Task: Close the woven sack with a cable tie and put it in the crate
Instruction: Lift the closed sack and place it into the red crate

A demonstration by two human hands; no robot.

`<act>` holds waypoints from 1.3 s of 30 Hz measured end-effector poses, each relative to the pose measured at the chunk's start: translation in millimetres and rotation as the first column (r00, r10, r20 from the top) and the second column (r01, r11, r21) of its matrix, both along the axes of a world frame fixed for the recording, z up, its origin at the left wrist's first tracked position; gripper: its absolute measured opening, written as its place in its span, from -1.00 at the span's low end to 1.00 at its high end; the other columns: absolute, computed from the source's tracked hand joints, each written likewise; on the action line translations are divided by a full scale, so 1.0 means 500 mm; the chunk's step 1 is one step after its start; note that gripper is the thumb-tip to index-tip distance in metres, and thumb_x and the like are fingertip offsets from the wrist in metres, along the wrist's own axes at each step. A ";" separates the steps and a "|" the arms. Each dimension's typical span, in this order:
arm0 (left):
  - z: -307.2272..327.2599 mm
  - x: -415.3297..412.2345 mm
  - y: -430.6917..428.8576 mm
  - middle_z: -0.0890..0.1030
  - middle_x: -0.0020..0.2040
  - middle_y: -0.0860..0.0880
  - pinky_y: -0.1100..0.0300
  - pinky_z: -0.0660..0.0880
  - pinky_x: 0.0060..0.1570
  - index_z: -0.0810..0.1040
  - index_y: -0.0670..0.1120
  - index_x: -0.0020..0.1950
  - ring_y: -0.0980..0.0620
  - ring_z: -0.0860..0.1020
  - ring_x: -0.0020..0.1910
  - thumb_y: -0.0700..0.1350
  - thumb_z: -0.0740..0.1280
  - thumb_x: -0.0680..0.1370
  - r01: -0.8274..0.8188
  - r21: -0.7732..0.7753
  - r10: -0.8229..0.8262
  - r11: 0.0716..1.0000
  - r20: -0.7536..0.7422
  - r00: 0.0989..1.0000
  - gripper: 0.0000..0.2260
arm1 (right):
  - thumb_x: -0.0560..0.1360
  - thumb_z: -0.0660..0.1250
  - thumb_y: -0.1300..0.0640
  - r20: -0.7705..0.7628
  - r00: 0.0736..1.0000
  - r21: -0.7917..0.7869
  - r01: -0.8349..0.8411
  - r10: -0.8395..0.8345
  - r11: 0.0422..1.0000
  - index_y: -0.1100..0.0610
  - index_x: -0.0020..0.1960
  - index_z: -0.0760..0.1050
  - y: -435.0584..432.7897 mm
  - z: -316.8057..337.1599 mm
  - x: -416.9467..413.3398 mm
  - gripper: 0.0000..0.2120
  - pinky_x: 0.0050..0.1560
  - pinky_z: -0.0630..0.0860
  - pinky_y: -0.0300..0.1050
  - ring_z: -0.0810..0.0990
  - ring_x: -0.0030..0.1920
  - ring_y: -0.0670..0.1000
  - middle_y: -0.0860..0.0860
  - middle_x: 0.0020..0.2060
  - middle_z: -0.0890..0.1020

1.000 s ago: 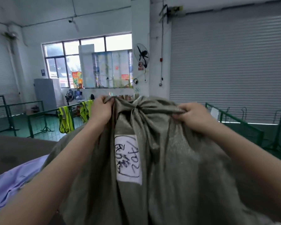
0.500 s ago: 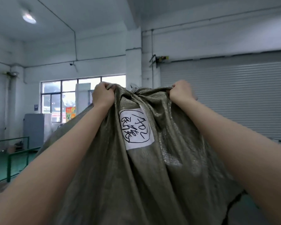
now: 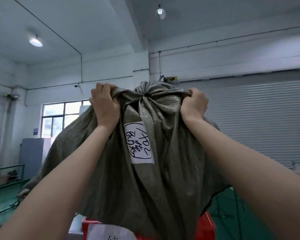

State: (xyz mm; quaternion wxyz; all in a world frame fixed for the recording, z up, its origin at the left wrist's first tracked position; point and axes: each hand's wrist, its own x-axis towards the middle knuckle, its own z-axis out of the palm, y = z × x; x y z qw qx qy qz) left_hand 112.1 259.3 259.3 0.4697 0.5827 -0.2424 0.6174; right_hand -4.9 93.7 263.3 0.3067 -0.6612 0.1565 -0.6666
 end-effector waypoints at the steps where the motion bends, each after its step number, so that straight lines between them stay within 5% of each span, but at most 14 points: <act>1: -0.004 0.011 -0.005 0.47 0.12 -0.27 0.02 0.27 0.07 0.50 -0.26 0.08 -0.24 0.39 0.15 -0.37 0.15 0.41 -0.002 -0.010 0.003 1.000 0.007 1.000 -0.72 | 0.49 0.10 0.36 0.026 1.000 -0.012 0.000 0.001 1.000 0.20 0.23 0.52 -0.004 -0.002 0.013 -0.61 0.13 0.28 -0.10 0.47 0.25 0.19 0.18 0.21 0.59; 10: -0.053 0.149 -0.091 0.47 0.05 -0.32 0.15 0.16 -0.06 0.49 -0.30 0.04 -0.27 0.41 0.05 -0.40 0.11 0.33 0.048 -0.074 -0.043 0.996 0.068 0.997 -0.67 | 0.40 0.14 0.45 0.271 0.962 -0.190 0.085 -0.031 0.978 0.37 0.04 0.56 -0.089 -0.044 0.170 -0.70 -0.05 0.28 -0.15 0.58 0.03 0.23 0.29 -0.01 0.65; 16: -0.122 0.275 -0.157 0.49 -0.02 -0.35 0.24 0.13 -0.10 0.48 -0.34 -0.04 -0.28 0.44 -0.01 -0.41 0.12 0.34 0.075 -0.058 -0.075 0.995 0.015 0.997 -0.74 | 0.40 0.15 0.44 0.213 0.977 -0.180 0.049 -0.009 0.983 0.37 0.04 0.57 -0.152 -0.099 0.290 -0.70 -0.04 0.30 -0.14 0.58 0.04 0.24 0.29 -0.01 0.65; 23: -0.290 0.412 -0.215 0.49 0.03 -0.32 -0.02 0.32 0.03 0.49 -0.31 0.03 -0.26 0.43 0.05 -0.39 0.14 0.39 0.131 0.031 -0.116 0.991 -0.289 0.950 -0.75 | 0.42 0.15 0.42 -0.124 0.992 -0.123 -0.023 0.007 0.992 0.32 0.09 0.56 -0.212 -0.254 0.405 -0.68 0.03 0.28 -0.13 0.54 0.11 0.21 0.24 0.05 0.64; 34: -0.444 0.514 -0.265 0.49 0.09 -0.26 0.03 0.31 0.15 0.53 -0.23 0.09 -0.22 0.41 0.12 -0.37 0.18 0.47 0.238 0.076 -0.150 0.968 -0.585 0.797 -0.75 | 0.45 0.14 0.36 -0.421 0.907 -0.071 -0.051 0.016 0.996 0.28 0.06 0.56 -0.285 -0.374 0.516 -0.71 -0.11 0.33 -0.11 0.55 0.06 0.19 0.21 0.03 0.64; 39: -0.537 0.542 -0.263 0.55 0.07 -0.20 0.19 0.31 0.00 0.58 -0.19 0.06 -0.17 0.49 0.10 -0.27 0.26 0.52 0.395 0.203 -0.116 0.896 -0.751 0.650 -0.83 | 0.42 0.15 0.38 -0.675 0.738 0.008 -0.014 0.016 1.000 0.32 0.04 0.56 -0.315 -0.484 0.543 -0.72 0.03 0.44 -0.03 0.55 0.14 0.24 0.30 0.08 0.62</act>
